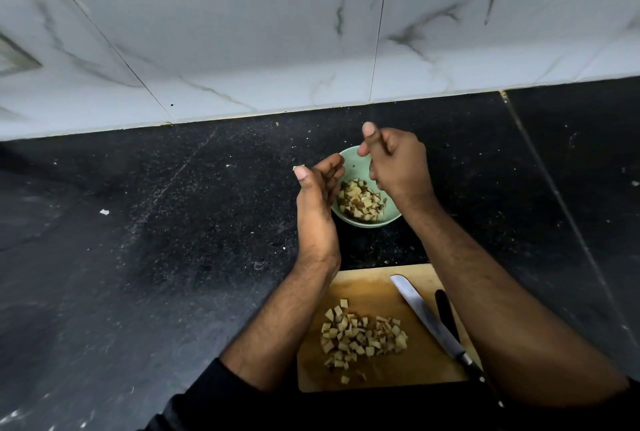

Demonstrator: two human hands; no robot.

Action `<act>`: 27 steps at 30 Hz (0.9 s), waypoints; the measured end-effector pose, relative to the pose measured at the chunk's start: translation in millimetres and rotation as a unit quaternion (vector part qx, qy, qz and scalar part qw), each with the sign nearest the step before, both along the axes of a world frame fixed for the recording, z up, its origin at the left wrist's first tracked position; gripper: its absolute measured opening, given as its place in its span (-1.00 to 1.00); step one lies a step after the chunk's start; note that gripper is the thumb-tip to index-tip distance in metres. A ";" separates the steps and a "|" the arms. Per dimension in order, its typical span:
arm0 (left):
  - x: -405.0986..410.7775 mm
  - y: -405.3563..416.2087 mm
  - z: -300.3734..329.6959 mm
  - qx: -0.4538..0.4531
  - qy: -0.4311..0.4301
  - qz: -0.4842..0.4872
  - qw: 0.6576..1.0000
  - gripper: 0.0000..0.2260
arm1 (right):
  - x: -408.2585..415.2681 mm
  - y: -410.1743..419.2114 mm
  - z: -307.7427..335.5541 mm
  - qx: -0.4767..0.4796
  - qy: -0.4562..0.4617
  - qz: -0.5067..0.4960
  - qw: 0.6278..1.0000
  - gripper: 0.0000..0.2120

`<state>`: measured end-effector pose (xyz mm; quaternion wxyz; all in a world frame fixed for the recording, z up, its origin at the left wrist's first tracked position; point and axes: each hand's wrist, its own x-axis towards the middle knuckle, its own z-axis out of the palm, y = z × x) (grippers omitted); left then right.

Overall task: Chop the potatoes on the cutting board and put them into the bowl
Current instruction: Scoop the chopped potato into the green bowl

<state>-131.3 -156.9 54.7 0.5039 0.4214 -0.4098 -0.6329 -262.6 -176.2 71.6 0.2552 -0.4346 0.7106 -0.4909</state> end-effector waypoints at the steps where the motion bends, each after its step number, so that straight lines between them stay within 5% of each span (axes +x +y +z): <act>1: 0.1 0.1 -0.4 0.000 -0.002 0.000 1.000 -0.30 | 1.4 -1.3 2.1 0.021 0.017 -0.008 1.000 -0.40; 4: 0.1 0.2 -0.9 -0.005 -0.006 -0.001 1.000 -0.32 | 2.6 -4.0 6.0 0.118 0.057 0.004 0.991 -0.19; 7: 1.8 1.3 -1.2 -0.014 0.000 -0.007 1.000 -0.33 | 3.3 -3.8 0.5 0.159 -0.028 0.100 0.982 -0.14; 13: 5.1 1.5 -7.4 -0.011 -0.013 -0.004 1.000 -0.33 | 2.5 13.8 -6.2 0.058 -0.122 0.039 0.990 -0.31; 21: 36.4 34.2 -11.0 -0.031 -0.042 -0.021 0.998 -0.32 | 20.0 86.6 -1.5 -0.069 -0.024 0.097 0.993 -0.64; 27: 70.8 96.8 -38.3 -0.059 -0.121 -0.034 0.990 -0.29 | 46.7 154.9 -42.8 -0.015 0.072 0.227 0.971 -0.76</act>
